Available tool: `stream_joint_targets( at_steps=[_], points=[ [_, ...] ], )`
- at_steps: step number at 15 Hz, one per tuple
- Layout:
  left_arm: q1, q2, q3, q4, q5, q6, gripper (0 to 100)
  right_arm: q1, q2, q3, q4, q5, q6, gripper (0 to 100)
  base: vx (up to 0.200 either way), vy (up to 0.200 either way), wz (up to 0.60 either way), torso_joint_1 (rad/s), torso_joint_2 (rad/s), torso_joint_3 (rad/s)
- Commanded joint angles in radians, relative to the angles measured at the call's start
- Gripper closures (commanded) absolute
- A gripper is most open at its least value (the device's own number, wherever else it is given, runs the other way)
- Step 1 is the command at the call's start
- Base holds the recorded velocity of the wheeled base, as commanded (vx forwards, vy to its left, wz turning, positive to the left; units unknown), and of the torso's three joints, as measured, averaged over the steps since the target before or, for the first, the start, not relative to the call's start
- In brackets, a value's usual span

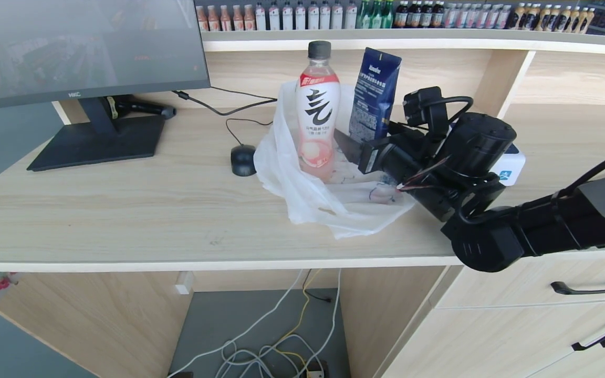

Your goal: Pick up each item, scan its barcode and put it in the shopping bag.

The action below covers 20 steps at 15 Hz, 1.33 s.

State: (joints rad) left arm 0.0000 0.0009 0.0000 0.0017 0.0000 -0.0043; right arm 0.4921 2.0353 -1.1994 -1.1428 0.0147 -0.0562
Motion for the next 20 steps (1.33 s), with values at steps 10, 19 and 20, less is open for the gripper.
stream_joint_targets(
  at_steps=[10, 19, 20],
  points=[
    [0.0, 0.001, 0.0, 0.0, 0.0, 0.0, 0, 0.0, -0.448, 0.33, 0.008, 0.039, -0.008, 0, 0.0, 0.0, 0.0, 0.0, 0.0, 0.0],
    [0.0, 0.001, 0.0, 0.0, 0.0, 0.0, 0, 0.0, -0.981, 0.998, 0.003, 0.037, -0.01, 0, 0.0, 0.0, 0.0, 0.0, 0.0, 0.0],
    [0.0, -0.001, 0.0, 0.0, 0.0, 0.0, 0, 0.0, -1.054, 1.075, 0.005, 0.037, -0.01, 0, 0.0, 0.0, 0.0, 0.0, 0.0, 0.0]
  ],
)
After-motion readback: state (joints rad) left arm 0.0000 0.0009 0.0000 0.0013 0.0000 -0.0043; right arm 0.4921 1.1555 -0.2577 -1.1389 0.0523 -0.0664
